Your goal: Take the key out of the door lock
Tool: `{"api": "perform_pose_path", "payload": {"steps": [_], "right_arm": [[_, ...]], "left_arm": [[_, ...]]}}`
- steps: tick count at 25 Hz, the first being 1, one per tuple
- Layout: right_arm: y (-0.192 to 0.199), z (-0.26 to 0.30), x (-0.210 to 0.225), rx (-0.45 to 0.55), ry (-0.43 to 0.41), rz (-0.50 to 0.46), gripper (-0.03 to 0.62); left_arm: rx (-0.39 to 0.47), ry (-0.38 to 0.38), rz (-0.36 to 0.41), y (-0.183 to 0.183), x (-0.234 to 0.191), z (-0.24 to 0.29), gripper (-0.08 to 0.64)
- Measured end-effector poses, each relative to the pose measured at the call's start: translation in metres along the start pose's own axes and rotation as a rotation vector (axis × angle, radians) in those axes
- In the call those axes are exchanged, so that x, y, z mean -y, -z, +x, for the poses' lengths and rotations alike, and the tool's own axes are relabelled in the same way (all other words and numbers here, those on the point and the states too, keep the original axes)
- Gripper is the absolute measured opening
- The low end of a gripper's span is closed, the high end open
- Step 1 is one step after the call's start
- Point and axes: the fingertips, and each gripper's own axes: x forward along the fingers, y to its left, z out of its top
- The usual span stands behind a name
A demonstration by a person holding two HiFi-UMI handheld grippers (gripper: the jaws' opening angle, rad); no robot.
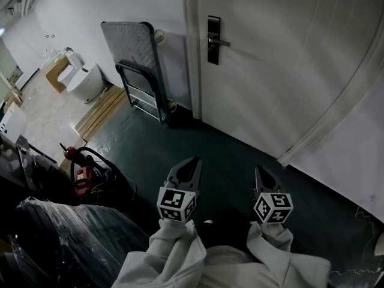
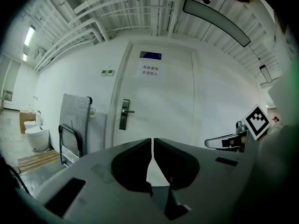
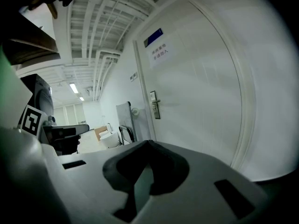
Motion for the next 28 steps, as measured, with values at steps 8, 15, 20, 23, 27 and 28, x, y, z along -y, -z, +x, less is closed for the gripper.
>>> {"api": "perform_pose_path", "payload": {"steps": [8,15,20,23,27,28], "right_arm": [[0.008,0.016,-0.004,-0.025,-0.013,0.011,0.052],[0.006,0.051,0.005,-0.049,-0.035,0.02,0.052],[-0.005,0.087,0.018,-0.057,-0.038,0.035,0.052],[-0.016,0.111,0.026,-0.061,-0.042,0.039,0.052],[-0.041,0.144,0.038,-0.046,-0.048,0.037,0.052],[-0.045,0.152,0.041,-0.047,-0.051,0.038,0.052]], "left_arm": [[-0.025,-0.011,-0.038,0.015,-0.007,0.003,0.023],[-0.032,-0.008,-0.022,0.012,-0.019,0.035,0.023],[-0.043,-0.003,-0.018,0.007,-0.034,0.073,0.023],[-0.043,0.0,-0.021,-0.001,-0.044,0.1,0.023],[-0.037,0.001,-0.023,-0.014,-0.057,0.135,0.023],[-0.038,-0.003,-0.027,-0.016,-0.06,0.144,0.023]]}}
